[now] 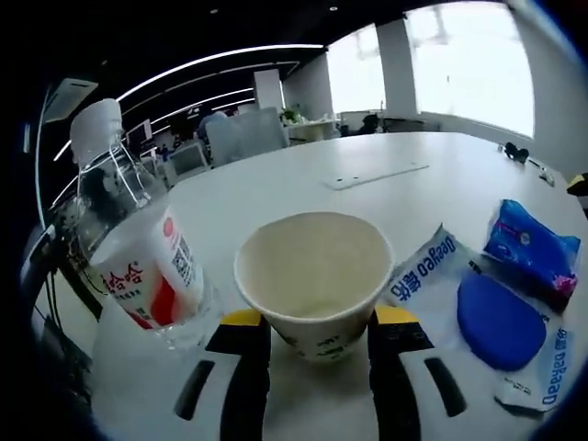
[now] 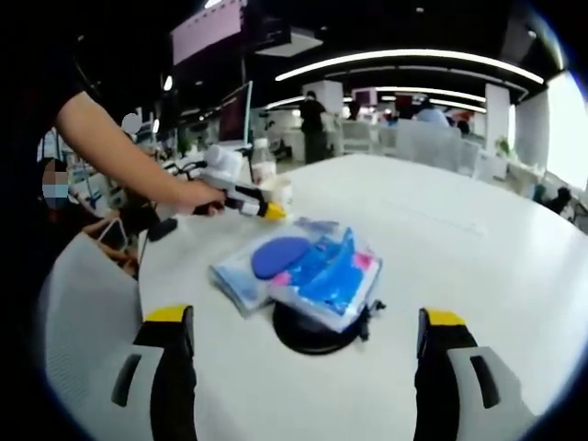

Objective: Arrange the tabletop items into an orderly group along one side of the table until the central work area is clear of visible clutter.

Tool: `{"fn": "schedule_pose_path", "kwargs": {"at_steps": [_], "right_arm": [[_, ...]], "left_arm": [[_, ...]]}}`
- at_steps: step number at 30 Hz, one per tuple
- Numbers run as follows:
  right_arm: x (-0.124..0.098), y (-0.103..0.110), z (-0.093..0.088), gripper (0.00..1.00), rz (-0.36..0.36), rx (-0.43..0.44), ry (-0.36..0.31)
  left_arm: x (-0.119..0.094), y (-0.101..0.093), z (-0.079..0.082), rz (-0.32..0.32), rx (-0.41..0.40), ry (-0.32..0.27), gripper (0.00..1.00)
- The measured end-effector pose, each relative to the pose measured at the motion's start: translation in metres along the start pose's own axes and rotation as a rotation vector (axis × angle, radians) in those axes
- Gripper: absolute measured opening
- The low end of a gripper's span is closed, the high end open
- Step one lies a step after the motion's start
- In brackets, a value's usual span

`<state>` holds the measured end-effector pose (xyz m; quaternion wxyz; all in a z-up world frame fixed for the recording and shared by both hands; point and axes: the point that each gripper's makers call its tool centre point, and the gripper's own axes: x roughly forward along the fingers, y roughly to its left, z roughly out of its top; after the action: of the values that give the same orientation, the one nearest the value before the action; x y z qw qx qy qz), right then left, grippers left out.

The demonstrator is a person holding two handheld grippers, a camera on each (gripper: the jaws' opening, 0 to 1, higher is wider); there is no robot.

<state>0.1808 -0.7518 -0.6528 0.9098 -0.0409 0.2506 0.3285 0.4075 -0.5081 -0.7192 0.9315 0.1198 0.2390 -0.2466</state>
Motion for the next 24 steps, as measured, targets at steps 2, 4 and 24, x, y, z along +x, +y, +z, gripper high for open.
{"fn": "schedule_pose_path", "kwargs": {"at_steps": [2,4,24], "right_arm": [[0.000,0.000,0.000,0.99,-0.001,0.002,0.000],[0.000,-0.001,-0.001,0.99,-0.004,0.010,0.000],[0.003,0.007,-0.008,0.99,0.008,0.031,0.007]], "left_arm": [[0.001,0.002,0.000,0.007,-0.009,0.000,0.41],[0.003,0.003,0.001,0.014,-0.011,-0.003,0.41],[0.014,0.012,0.005,0.055,-0.011,0.010,0.40]]}}
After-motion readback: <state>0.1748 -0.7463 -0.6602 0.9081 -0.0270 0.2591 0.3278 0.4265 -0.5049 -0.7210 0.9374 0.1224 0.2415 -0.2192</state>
